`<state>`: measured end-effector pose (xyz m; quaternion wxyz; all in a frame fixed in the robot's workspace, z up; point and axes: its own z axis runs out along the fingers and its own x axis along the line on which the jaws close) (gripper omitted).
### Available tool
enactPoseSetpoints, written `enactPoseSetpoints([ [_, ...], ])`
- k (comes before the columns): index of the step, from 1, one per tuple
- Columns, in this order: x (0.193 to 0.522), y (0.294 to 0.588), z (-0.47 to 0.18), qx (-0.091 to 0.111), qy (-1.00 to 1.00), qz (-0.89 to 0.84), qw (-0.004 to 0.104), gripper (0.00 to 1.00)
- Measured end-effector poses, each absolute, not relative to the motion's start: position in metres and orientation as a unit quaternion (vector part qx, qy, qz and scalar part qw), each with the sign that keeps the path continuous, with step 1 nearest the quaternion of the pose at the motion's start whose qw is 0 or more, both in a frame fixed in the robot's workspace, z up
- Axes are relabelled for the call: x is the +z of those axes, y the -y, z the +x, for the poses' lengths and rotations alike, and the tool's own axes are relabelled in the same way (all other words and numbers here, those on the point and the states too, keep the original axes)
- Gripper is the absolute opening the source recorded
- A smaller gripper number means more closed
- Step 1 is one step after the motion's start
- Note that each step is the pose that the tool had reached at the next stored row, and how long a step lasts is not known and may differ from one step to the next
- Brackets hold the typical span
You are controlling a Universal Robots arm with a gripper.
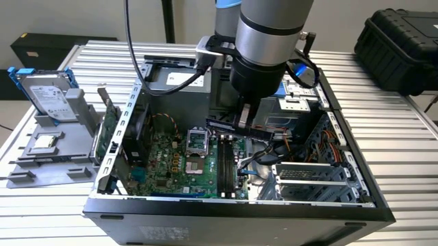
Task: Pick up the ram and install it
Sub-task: 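Insert the ram into the slot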
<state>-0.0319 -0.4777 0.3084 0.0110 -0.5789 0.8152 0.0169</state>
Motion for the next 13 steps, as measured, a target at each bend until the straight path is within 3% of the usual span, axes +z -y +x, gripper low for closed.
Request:
enactPoseSetpoints([
  [13, 0.3074, 0.4777, -0.032, 0.016, -0.874, -0.485, 0.012, 0.0],
])
